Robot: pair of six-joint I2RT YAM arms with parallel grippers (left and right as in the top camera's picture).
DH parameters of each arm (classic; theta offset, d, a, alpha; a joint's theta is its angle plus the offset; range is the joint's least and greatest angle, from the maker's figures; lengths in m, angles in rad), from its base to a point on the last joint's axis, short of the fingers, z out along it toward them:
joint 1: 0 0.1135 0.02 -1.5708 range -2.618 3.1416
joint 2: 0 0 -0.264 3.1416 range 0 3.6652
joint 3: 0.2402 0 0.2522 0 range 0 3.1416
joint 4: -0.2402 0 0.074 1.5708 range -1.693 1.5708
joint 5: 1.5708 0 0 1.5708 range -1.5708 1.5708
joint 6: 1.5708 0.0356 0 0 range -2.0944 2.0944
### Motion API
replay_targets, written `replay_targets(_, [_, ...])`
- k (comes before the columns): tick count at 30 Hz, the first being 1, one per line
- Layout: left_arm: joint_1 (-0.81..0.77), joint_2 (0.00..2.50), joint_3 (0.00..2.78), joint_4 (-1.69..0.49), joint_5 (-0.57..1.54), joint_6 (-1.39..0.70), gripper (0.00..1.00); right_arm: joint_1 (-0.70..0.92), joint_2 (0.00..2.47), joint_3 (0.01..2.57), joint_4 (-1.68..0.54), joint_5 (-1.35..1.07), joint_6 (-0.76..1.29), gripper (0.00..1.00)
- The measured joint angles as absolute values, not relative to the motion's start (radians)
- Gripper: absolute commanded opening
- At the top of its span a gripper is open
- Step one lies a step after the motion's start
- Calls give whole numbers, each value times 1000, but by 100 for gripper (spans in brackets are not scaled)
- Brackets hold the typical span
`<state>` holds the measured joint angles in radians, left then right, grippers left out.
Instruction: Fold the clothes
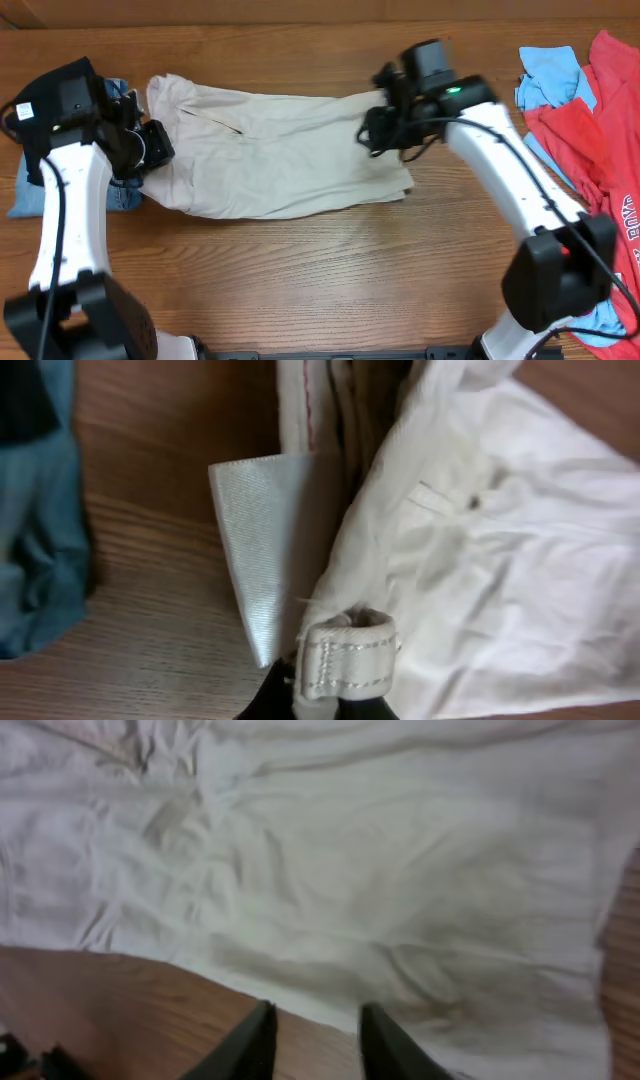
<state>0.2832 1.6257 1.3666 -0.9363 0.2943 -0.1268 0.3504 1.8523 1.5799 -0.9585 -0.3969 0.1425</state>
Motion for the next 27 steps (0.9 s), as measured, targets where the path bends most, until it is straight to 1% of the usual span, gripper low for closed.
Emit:
replay_targets(4, [283,1572,1367,-937,294,-127,4,438,1928,1580,-864,-445,167,20])
replay_targets(11, [283,1567,1366,-946,305,-128,4,580,2071,1577,-667,-502,202,20])
replay_targets(15, [283,1567,1369,-947,319,-132,4,628,2121,1576,-559,-508,208,20])
replay_targets(23, [283,1567,1403,-950,358,-162,4,635,2170,1576,-490,-464,210,19])
replay_targets(27, [283,1567,1415,-933,406,-185,4,639,2239,1576,-464,-519,209,20])
